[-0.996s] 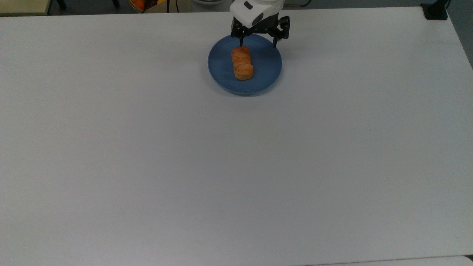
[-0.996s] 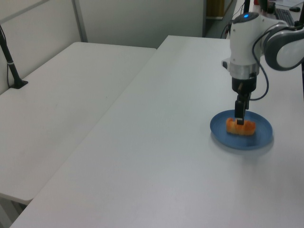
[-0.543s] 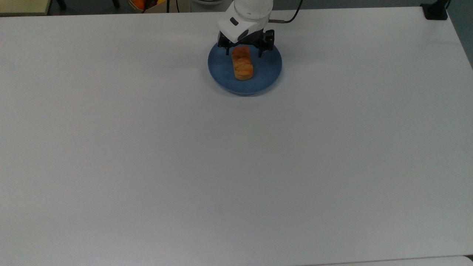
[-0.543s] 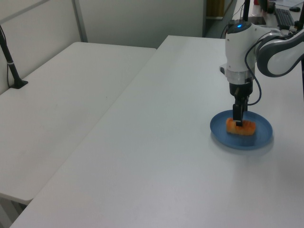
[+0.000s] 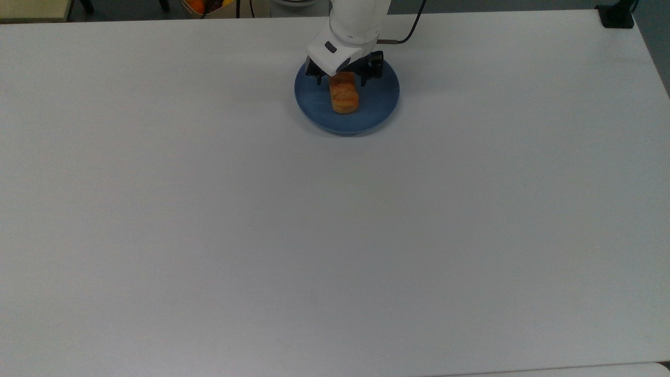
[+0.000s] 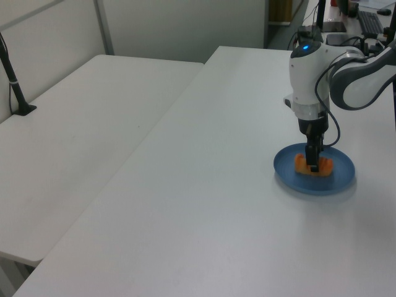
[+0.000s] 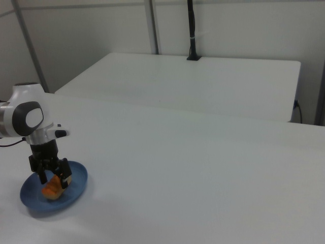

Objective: Put the bread on the table
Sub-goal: 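Lower the gripper over the orange bread roll on the plate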

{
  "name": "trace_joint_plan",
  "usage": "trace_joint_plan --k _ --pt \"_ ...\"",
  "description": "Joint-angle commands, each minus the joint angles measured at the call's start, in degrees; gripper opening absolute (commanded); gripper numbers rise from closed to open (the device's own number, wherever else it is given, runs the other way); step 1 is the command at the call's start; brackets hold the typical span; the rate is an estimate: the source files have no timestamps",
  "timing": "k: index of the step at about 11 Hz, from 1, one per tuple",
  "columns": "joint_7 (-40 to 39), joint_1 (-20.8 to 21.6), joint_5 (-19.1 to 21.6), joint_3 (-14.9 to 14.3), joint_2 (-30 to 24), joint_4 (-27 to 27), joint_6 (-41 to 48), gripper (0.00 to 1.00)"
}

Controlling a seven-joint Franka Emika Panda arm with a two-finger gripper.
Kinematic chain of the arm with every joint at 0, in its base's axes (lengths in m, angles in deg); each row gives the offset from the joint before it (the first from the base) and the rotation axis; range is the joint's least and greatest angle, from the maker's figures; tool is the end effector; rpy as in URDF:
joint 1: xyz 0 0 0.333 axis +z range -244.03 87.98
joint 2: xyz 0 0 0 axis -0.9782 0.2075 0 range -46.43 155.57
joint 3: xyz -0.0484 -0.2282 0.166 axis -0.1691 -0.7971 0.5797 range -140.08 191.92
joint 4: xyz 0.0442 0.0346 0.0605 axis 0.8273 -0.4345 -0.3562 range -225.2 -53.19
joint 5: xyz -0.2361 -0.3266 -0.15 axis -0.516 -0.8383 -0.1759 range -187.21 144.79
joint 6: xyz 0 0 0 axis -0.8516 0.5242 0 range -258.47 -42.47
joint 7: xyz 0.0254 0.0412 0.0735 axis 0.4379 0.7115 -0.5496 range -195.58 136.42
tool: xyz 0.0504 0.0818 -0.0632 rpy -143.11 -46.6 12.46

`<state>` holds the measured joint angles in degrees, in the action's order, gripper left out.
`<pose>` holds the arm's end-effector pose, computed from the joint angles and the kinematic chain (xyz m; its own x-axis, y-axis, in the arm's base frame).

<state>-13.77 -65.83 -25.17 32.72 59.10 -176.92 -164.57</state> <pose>0.5088 0.1717 0.2597 0.9807 0.0878 -0.1748 0.1051 -0.9901 0.0928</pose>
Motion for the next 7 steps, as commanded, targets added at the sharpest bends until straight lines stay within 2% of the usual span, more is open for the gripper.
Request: trace_joint_plan --k 1,4,5,6,7 --pt "-1.31 0.02 -0.79 -0.12 0.58 -0.6 -2.21 1.0" --pt "-1.31 0.11 -0.79 -0.12 1.27 -0.51 -2.21 0.95" --pt "-1.31 0.11 -0.79 -0.12 1.28 -0.42 -2.21 0.84" --pt "-1.31 0.19 -0.79 -0.12 1.28 -0.42 -2.21 0.68" --pt "-1.31 0.28 -0.79 -0.03 1.19 -0.34 -2.13 0.47"
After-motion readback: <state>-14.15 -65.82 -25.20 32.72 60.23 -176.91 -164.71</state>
